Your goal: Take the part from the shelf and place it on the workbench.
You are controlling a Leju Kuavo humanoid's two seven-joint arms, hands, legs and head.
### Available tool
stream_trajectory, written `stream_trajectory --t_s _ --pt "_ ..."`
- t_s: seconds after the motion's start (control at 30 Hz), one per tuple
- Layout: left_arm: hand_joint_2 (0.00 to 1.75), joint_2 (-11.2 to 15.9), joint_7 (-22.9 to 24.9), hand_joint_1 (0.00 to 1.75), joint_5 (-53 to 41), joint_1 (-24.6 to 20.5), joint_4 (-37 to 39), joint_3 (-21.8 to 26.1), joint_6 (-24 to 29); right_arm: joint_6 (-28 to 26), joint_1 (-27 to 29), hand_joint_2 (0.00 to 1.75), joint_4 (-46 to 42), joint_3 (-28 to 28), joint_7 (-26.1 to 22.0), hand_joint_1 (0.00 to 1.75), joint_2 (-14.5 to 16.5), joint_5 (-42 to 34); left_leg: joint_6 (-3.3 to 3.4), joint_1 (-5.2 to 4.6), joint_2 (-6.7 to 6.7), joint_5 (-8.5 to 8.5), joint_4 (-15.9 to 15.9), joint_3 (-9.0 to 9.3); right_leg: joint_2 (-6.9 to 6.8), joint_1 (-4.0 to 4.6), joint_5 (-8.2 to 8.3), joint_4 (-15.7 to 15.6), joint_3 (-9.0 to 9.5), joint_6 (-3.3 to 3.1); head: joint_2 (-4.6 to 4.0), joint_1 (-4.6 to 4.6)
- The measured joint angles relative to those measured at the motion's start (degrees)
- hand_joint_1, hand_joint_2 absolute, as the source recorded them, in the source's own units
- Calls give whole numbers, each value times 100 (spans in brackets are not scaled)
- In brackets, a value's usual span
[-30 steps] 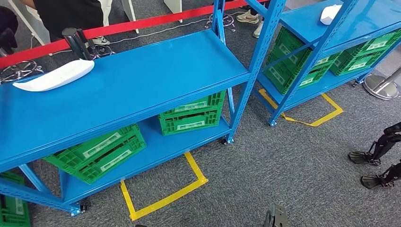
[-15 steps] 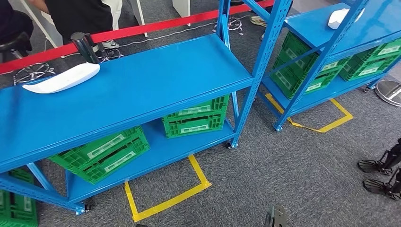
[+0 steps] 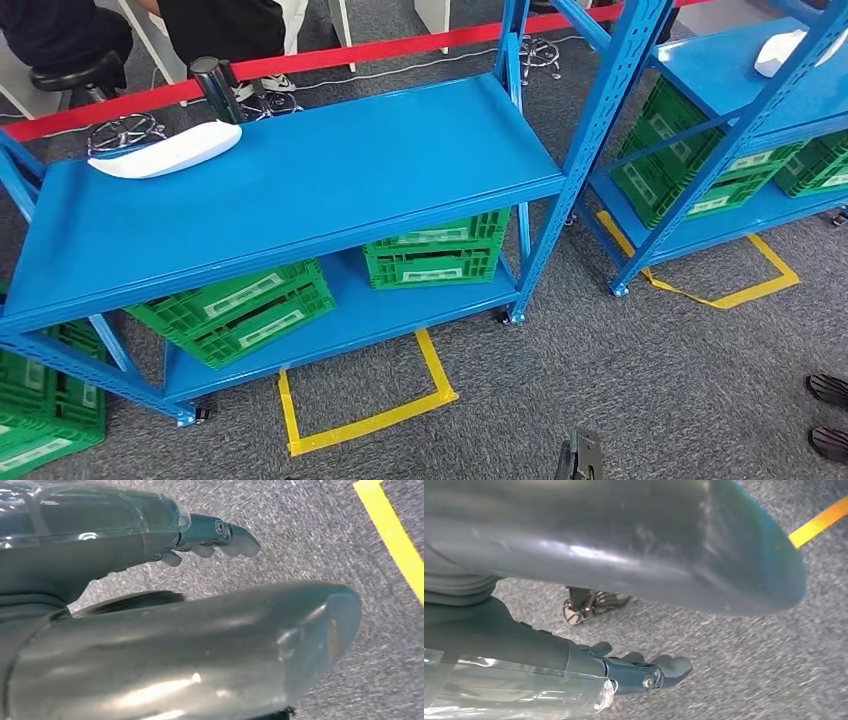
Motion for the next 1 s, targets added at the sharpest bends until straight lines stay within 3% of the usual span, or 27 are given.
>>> stream_trajectory --t_s 0.07,0.13,0.17,0.23,0.27,0.33,0.37,0.4,0.47,0.53,0.63,0.7,1.0 --pt "0 0 -2 0 0 -19 -1 0 -1 0 2 0 0 2 0 0 3 8 70 -69 185 35 -347 153 -100 31 -40 3 27 54 0 -3" --pt "0 0 -3 0 0 -26 -1 0 0 0 1 0 0 4 -1 0 3 8 114 -71 54 3 -418 168 -220 40 -68 -15 55 113 0 8" --pt "0 -1 -3 0 0 -23 -1 0 1 -1 -4 0 0 5 -2 0 2 7 136 -58 -28 16 -433 172 -182 28 -106 1 67 147 0 24" --pt "0 -7 -2 0 0 -34 -2 0 1 -3 -9 0 0 6 -2 0 1 1 192 -25 -171 36 -464 190 61 1 -319 307 -44 205 0 55" --pt "0 -14 -3 0 0 -43 -2 0 1 -5 0 0 0 7 -2 0 1 -7 215 -19 -239 39 -467 192 205 -9 -487 639 -195 222 0 90" --pt "0 -30 -2 0 1 -45 -2 0 1 -11 27 0 1 10 -1 0 -3 -42 248 -27 -372 36 -466 199 308 -12 -761 1383 -583 236 0 166" --pt "0 -33 -1 0 2 -36 -2 0 1 -13 32 44 3 11 3 0 -5 -69 255 -34 -431 33 -465 209 320 -10 -763 1581 -714 234 0 198" --pt "0 -34 4 0 4 -28 -2 0 1 -12 30 87 6 11 11 0 -7 -95 258 -42 -478 28 -464 224 325 -10 -641 1566 -754 223 0 221" --pt "87 -37 17 0 18 -20 -2 0 4 -3 11 175 11 13 36 0 -9 -138 256 -56 -532 9 -463 265 323 -3 -159 981 -577 168 0 247" --pt "175 -44 34 0 39 -20 -2 0 15 2 -14 175 13 16 66 0 -8 -157 227 -80 -544 -16 -453 281 321 20 145 333 -345 94 0 247" --pt "175 -45 61 0 67 -8 -1 0 36 2 -27 175 15 26 121 0 1 -171 216 -95 -493 -46 -445 272 356 44 159 55 -244 55 0 211" --pt "175 -41 67 0 74 -4 0 0 45 2 -9 175 17 38 143 0 4 -180 242 -87 -452 -64 -451 292 386 56 159 46 -234 62 0 178" --pt "175 -35 72 0 90 -6 0 0 52 17 -1 175 21 57 188 0 1 -202 164 -57 -412 -69 -479 320 413 77 138 52 -225 19 0 141"
